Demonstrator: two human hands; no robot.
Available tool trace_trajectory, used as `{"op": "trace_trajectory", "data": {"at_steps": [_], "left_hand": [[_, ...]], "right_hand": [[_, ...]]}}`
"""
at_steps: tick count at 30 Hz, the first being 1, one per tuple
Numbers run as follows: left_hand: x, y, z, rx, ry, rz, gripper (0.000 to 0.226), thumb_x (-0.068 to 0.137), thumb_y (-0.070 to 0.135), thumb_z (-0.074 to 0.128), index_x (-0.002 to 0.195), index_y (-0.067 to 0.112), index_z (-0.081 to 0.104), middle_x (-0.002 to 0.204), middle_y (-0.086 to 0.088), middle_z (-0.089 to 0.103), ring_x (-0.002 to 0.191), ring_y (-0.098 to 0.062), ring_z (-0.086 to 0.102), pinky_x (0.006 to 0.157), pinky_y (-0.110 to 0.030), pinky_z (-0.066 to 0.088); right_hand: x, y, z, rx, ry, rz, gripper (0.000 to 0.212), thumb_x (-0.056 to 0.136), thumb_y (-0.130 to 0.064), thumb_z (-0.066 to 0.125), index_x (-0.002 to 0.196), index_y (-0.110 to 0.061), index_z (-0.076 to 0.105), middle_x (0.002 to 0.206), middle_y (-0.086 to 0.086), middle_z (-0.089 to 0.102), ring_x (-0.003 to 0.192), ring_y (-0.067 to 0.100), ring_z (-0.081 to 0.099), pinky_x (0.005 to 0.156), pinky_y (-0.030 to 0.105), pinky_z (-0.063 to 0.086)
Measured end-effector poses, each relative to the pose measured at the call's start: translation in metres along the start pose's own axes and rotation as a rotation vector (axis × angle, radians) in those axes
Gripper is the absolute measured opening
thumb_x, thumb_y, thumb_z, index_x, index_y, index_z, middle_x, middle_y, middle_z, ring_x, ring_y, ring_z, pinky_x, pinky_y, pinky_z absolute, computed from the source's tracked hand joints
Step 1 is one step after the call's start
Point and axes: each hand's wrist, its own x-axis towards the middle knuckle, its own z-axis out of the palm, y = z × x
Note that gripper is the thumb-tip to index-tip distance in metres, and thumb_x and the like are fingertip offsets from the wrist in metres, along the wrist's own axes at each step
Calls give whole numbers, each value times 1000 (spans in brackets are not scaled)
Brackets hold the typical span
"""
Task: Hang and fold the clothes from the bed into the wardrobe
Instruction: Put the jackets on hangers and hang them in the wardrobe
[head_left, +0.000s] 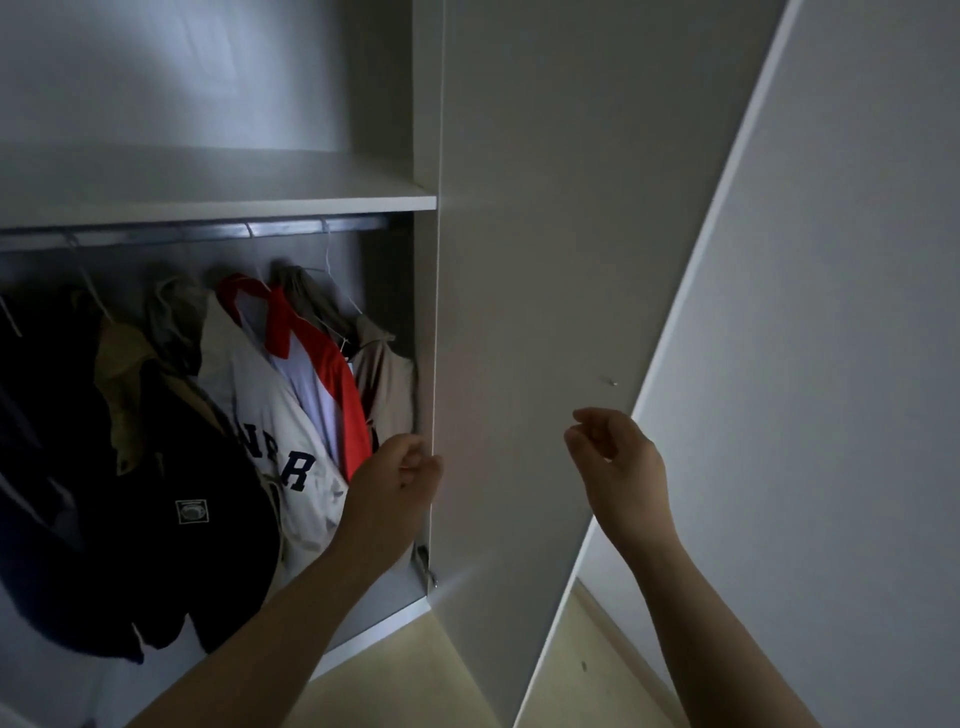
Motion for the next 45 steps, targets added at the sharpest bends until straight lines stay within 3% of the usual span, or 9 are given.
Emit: {"op": "trace_trajectory", "data": {"at_steps": [6,9,12,17,25,31,36,40,45], "left_hand": [[-23,36,16,45,1,62,26,94,15,56,119,12,58,99,-4,65,94,-20,62,88,-37,51],[-35,52,32,56,18,95,21,95,18,54,116,17,57,94,1,64,87,-14,61,77,-24,50],[-43,71,48,63,49,103,20,95,17,54,115,17,57,93,0,64,86,-15,61,78,-25,50],[-58,74,62,-4,125,48,15,93,10,56,99,23,59,95,-6,65,91,-22,62,84,-35,49],[-67,71,53,88,196,61,19,96,15,52,113,12,61,97,-4,65,91,-20,62,81,-30,50],[-65,64,25,84,222,112,13,95,13,55,102,23,58,81,5,63,71,-10,58,61,-10,44],[-60,53,-10,74,215,95,17,95,15,55,111,18,58,85,1,65,78,-16,63,65,-17,50],[-52,45,-41,52,246,93,22,94,16,56,116,14,59,88,0,64,78,-12,61,65,-17,48],[-31,54,-67,72,252,169,30,89,27,64,117,17,59,101,10,63,92,2,58,76,-7,43]], "right_hand": [[5,-7,-49,97,125,-62,23,92,-23,60,115,-21,60,108,-9,62,99,6,59,76,11,41],[23,-9,-70,137,170,-70,38,91,-23,61,127,-18,50,120,-5,54,108,11,53,84,23,40],[51,-17,-86,155,45,-90,43,92,-24,61,131,-18,45,120,-3,52,105,13,53,81,23,41],[58,-14,-79,188,-101,-152,22,91,-13,57,106,-22,43,102,3,62,95,24,62,84,38,52],[41,-9,-69,214,-110,-205,11,98,-18,49,109,-19,52,96,-13,62,88,3,62,70,15,49],[29,-23,-46,148,-147,-308,7,94,-21,60,99,-18,57,97,-6,65,89,9,63,73,15,48],[17,-46,-16,152,-201,-358,11,90,-20,67,89,-17,57,86,-4,65,82,13,64,72,23,52],[8,-65,11,295,-302,-345,15,88,-4,65,85,-19,67,80,-8,69,72,7,67,66,11,48],[4,-74,42,287,-327,-316,13,90,-8,64,96,-16,72,92,-12,72,87,-5,63,73,6,46]]}}
